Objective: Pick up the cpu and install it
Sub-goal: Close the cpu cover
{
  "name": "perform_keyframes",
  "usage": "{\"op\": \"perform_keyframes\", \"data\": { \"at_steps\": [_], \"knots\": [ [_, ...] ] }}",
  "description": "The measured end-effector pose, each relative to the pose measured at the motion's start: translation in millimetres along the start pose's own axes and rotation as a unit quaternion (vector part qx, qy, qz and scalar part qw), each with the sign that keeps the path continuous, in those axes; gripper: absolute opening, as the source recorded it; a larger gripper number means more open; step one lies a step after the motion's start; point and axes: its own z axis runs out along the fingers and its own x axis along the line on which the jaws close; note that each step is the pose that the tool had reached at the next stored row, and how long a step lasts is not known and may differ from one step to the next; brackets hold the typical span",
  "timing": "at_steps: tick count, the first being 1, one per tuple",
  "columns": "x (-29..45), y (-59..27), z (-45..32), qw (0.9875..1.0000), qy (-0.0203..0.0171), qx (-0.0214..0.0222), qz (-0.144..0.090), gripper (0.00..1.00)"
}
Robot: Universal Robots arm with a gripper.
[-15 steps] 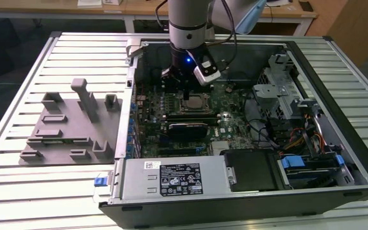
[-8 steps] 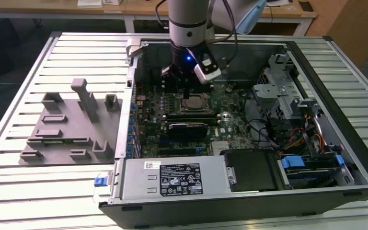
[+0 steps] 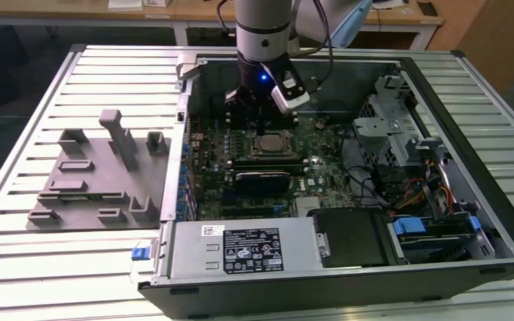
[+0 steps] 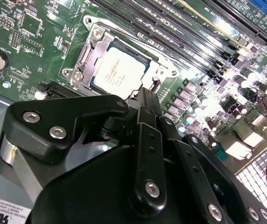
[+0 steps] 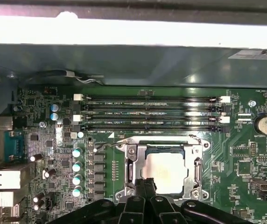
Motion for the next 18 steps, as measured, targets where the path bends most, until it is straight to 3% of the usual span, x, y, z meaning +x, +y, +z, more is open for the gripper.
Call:
{"op": "perform_keyframes", "data": {
  "at_steps": [8,18],
  "knots": [
    [-0.7,0.0,-0.8,1.0,0.0001,0.0001,0.0,0.11],
    [-11.7,0.1,-0.3,1.0,0.0,0.0,0.0,0.11]
  ]
}}
